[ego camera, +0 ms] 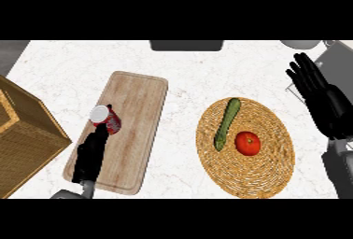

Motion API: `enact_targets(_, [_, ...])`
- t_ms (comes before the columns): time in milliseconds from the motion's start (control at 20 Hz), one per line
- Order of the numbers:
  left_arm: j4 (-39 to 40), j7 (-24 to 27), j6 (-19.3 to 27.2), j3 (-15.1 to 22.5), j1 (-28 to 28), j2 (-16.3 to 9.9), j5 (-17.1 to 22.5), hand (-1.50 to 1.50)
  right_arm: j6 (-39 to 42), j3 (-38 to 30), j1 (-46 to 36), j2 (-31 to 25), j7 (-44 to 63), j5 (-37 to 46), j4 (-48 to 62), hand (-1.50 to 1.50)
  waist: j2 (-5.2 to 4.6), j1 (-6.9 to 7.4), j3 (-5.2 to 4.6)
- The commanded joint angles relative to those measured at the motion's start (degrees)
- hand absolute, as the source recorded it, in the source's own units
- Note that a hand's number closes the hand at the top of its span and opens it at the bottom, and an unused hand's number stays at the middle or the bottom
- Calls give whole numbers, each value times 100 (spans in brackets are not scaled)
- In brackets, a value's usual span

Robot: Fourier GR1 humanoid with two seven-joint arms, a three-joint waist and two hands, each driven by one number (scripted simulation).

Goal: Pick the tomato from the placemat and place it in the tiered shelf

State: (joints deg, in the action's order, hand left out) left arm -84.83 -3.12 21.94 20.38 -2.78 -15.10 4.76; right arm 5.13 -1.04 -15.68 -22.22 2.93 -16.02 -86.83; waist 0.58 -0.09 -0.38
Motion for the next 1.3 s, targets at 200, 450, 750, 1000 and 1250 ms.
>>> enact_targets(200, [212,-517,-233,-887,482,-337,848,0,-1410,-1197,1097,-614,-272,912,-682,150,7,-382,27])
enact_targets(450, [8,-809,-658,-976,808,-437,1364,0,-2286,-1497,2147,-504,693,1471,14,150,-53,-313,26])
enact_targets(750, [182,-1079,-1098,-1227,613,-701,1647,0,-1652,-1208,3571,-226,-166,1333,-1425,-150,-28,-211,33])
enact_targets(1000, [305,-1062,-1017,-1151,497,-520,1563,0,-1055,-722,4117,-465,620,1274,-2683,-150,-37,-144,23])
enact_targets(1250, [620,-1115,-1273,-1249,99,-649,1593,0,-882,-561,3852,-997,2161,1330,-3772,-150,-73,-58,16])
